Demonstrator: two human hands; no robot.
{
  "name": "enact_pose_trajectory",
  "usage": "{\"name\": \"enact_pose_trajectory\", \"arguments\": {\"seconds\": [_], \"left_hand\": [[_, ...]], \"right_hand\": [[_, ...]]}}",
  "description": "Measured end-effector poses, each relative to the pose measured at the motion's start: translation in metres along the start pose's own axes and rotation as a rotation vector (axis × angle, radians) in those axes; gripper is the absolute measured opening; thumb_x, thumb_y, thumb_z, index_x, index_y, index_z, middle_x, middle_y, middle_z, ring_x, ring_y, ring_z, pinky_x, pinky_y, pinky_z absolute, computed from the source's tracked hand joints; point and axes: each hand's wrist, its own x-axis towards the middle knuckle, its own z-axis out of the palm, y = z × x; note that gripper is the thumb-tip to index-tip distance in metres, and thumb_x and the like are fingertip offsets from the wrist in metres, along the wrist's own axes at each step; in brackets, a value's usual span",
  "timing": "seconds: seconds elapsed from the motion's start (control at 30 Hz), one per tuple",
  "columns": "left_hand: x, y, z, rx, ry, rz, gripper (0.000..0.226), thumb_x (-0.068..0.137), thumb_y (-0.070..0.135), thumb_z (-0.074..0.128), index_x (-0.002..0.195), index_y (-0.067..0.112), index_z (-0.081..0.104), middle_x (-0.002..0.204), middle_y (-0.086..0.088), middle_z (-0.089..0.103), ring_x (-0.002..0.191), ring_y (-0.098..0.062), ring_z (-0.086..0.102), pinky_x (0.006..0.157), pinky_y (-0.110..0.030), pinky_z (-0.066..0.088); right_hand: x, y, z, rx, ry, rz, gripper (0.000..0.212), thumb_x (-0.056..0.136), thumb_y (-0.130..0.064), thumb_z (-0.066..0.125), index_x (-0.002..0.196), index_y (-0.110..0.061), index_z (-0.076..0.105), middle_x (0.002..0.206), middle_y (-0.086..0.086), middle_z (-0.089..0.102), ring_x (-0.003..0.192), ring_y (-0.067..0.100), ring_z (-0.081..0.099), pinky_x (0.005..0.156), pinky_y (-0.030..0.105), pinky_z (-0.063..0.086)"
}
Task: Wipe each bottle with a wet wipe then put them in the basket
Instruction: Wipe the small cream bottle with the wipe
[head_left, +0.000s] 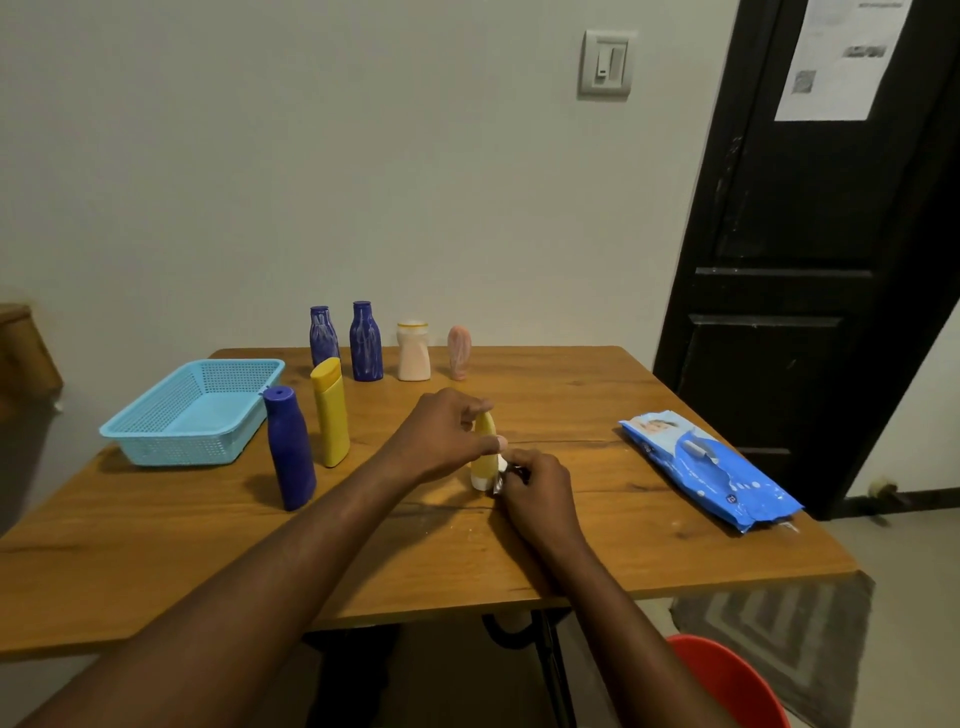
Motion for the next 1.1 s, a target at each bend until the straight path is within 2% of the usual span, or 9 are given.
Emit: {"name": "enact_pose_trajectory", "arguments": {"seconds": [0.1,0.23,0.33,0.47,0.57,0.63,0.73,0.93,1.1], "left_hand": [[-0.006,0.001,0.001,-0.029,0.055,-0.004,0.060,0.082,0.032,0.081,0.135,0.014,0.062,0.138,-0.005,0.062,0.119,-0.016,0.063,0.094,-0.025,0.051],[-0.008,0.001,-0.013,-0.016,0.050,0.002,0.053,0.078,0.033,0.084,0.125,0.016,0.069,0.128,-0.005,0.068,0.109,-0.015,0.065,0.084,-0.021,0.051],[-0.003,-0.001,-0.044,0.016,0.023,0.005,0.051,0.076,0.035,0.086,0.122,0.019,0.070,0.120,-0.003,0.070,0.101,-0.009,0.066,0.080,-0.020,0.052],[0.006,-0.007,-0.094,0.143,-0.117,0.001,0.047,0.075,0.034,0.087,0.117,0.020,0.071,0.111,0.005,0.071,0.098,-0.007,0.067,0.085,-0.027,0.058],[0.013,-0.018,-0.119,0.189,-0.177,-0.020,0.044,0.074,0.033,0.087,0.113,0.022,0.072,0.108,0.005,0.071,0.100,-0.011,0.068,0.088,-0.031,0.059],[0.017,-0.023,-0.129,0.222,-0.204,-0.028,0.043,0.075,0.031,0.087,0.113,0.020,0.072,0.109,0.004,0.072,0.100,-0.013,0.069,0.089,-0.031,0.059],[0.022,-0.029,-0.138,0.258,-0.248,-0.042,0.041,0.075,0.027,0.087,0.113,0.019,0.072,0.108,0.003,0.072,0.100,-0.013,0.069,0.089,-0.031,0.058],[0.036,-0.041,-0.140,0.337,-0.306,-0.055,0.039,0.075,0.021,0.087,0.111,0.020,0.071,0.113,0.004,0.070,0.103,-0.013,0.066,0.084,-0.024,0.057],[0.043,-0.050,-0.143,0.397,-0.357,-0.083,0.037,0.073,0.023,0.088,0.107,0.024,0.072,0.114,0.005,0.069,0.109,-0.014,0.065,0.092,-0.035,0.058]], "right_hand": [[-0.005,-0.003,0.002,0.002,0.020,0.001,0.028,0.096,-0.010,0.059,0.111,-0.023,0.077,0.098,-0.016,0.075,0.094,-0.002,0.068,0.083,0.023,0.057],[-0.010,-0.005,0.000,0.027,0.017,0.009,0.027,0.097,-0.013,0.059,0.109,-0.025,0.080,0.096,-0.015,0.077,0.092,-0.002,0.068,0.078,0.017,0.055],[-0.011,-0.001,0.000,0.041,0.022,0.057,0.024,0.098,-0.017,0.061,0.112,-0.023,0.079,0.103,-0.015,0.077,0.097,-0.002,0.069,0.086,0.025,0.058],[-0.011,-0.004,0.003,0.042,0.022,0.069,0.020,0.099,-0.024,0.064,0.112,-0.025,0.079,0.103,-0.017,0.077,0.098,-0.004,0.068,0.088,0.026,0.058],[-0.011,-0.012,0.011,0.079,-0.015,0.041,0.019,0.099,-0.026,0.064,0.110,-0.026,0.080,0.102,-0.018,0.077,0.097,-0.004,0.067,0.084,0.020,0.055],[-0.011,-0.020,0.020,0.104,-0.039,0.026,0.020,0.099,-0.022,0.064,0.111,-0.025,0.079,0.103,-0.017,0.077,0.098,-0.005,0.066,0.082,0.013,0.052],[-0.011,-0.030,0.040,0.145,-0.069,0.021,0.020,0.099,-0.017,0.064,0.110,-0.024,0.079,0.102,-0.015,0.077,0.096,-0.006,0.066,0.076,0.009,0.051],[-0.013,-0.043,0.058,0.226,-0.093,0.067,0.026,0.101,-0.014,0.060,0.095,-0.030,0.079,0.090,-0.016,0.076,0.086,-0.002,0.067,0.069,0.013,0.053],[-0.015,-0.040,0.057,0.214,-0.081,0.064,0.027,0.100,-0.010,0.059,0.097,-0.027,0.079,0.092,-0.010,0.077,0.088,0.006,0.070,0.073,0.021,0.056]]}}
